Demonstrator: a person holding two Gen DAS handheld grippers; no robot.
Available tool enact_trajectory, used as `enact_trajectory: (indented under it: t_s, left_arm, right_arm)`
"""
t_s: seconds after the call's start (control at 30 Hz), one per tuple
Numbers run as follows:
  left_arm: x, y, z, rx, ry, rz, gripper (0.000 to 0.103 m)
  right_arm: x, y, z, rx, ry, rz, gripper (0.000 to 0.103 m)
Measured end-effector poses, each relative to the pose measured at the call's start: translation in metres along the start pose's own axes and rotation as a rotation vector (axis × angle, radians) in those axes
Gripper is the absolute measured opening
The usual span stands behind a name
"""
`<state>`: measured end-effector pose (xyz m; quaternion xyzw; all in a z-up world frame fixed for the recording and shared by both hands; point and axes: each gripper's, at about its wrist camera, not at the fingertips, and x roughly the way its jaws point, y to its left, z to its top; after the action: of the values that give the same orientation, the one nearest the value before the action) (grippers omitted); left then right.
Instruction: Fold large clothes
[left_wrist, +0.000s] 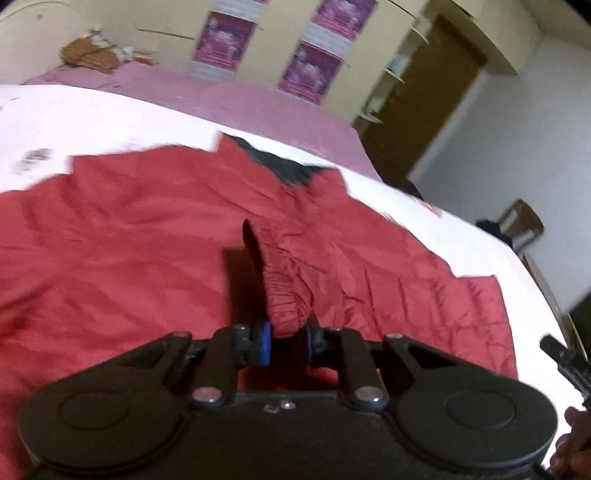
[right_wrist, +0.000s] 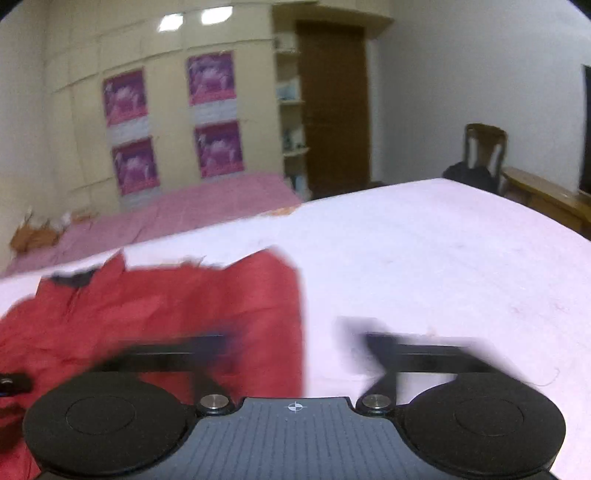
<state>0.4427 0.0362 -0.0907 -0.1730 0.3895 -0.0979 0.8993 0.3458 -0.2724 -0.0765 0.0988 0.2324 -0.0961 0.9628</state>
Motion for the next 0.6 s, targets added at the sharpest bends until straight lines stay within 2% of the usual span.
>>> enact_trajectory:
  t_s: [0.17,0.27,0.3,0.33,0.37,0.4,0.57,0.6]
  left_arm:
    - [-0.023,0.043,0.0,-0.026,-0.027,0.105,0.016]
    - [-0.034,0.062,0.001,-0.06,-0.045,0.134,0.016]
    - [-0.037,0.065,0.001,-0.066,-0.056,0.141,0.016]
    - [-0.039,0.066,0.001,-0.07,-0.063,0.148,0.016]
    - [-0.04,0.065,0.001,-0.073,-0.064,0.149,0.016]
    - [-0.039,0.065,0.001,-0.075,-0.064,0.15,0.016]
    - [-0.034,0.059,-0.002,-0.043,-0.048,0.14,0.016]
    - [-0.033,0.058,-0.003,-0.044,-0.049,0.141,0.016]
  right_arm:
    - [0.002,-0.003,0.005,-0.022,0.038,0.054,0.1]
    - [0.007,0.001,0.001,-0.044,0.089,0.093,0.1]
    - [0.009,0.002,0.001,-0.044,0.096,0.126,0.082]
    - [0.009,0.005,-0.003,-0.053,0.118,0.144,0.056]
    - [0.013,0.01,-0.002,-0.065,0.137,0.142,0.048]
    - [0.016,0.012,-0.003,-0.072,0.149,0.148,0.045]
    - [0.024,0.023,-0.007,-0.116,0.176,0.22,0.045]
    - [0.027,0.025,-0.009,-0.131,0.189,0.236,0.033]
